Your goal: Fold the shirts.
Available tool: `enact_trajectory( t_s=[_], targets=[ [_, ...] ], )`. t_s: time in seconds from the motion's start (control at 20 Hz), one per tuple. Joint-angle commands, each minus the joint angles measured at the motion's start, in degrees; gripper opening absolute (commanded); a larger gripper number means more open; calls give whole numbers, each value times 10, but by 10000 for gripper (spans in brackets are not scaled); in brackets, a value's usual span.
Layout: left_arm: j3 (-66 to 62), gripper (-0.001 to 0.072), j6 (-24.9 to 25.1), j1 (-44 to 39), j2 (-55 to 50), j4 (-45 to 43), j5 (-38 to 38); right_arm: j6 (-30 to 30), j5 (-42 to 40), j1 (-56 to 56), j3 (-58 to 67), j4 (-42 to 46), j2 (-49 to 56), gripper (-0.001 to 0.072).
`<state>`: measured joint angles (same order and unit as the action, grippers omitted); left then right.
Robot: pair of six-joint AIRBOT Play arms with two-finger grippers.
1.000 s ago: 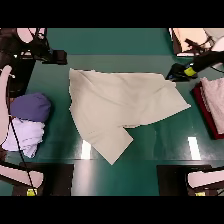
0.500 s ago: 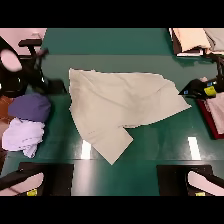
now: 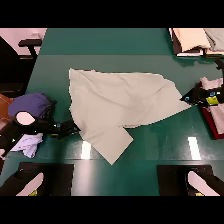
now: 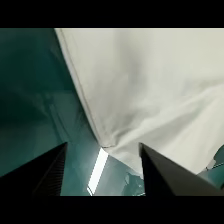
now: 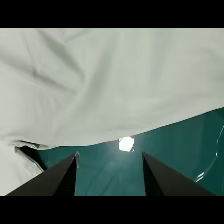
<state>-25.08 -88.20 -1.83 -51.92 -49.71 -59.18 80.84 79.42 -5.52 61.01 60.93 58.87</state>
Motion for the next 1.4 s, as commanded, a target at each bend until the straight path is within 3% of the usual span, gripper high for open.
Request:
enact_trajectory(
  t_s=[0.0,0.15,0.3,0.4,0.5,0.65,0.85,0.95,1.35],
  targets=[
    [50,528,13,0,9,49,39,0,-3,0,-3,0,-5,449],
    [62,529,16,-33,9,64,77,0,-5,0,-3,0,-5,450],
    [62,505,-14,-116,9,64,145,0,-4,0,-3,0,-5,449],
    [61,219,-29,-129,9,67,151,0,-3,0,-3,1,-5,449],
    [47,24,-29,-127,9,60,148,-4,-1,-3,-3,5,-5,449],
    [-21,23,-55,-127,9,-16,130,-15,23,-38,-3,9,-3,449],
    [-158,23,-190,-127,9,-306,68,-15,59,-119,-4,74,28,453],
    [-202,23,-213,-127,9,-384,42,-14,71,-153,-5,80,65,461],
    [-212,23,-206,-127,9,-306,34,-15,-46,-170,-134,-30,195,460]
  ],
)
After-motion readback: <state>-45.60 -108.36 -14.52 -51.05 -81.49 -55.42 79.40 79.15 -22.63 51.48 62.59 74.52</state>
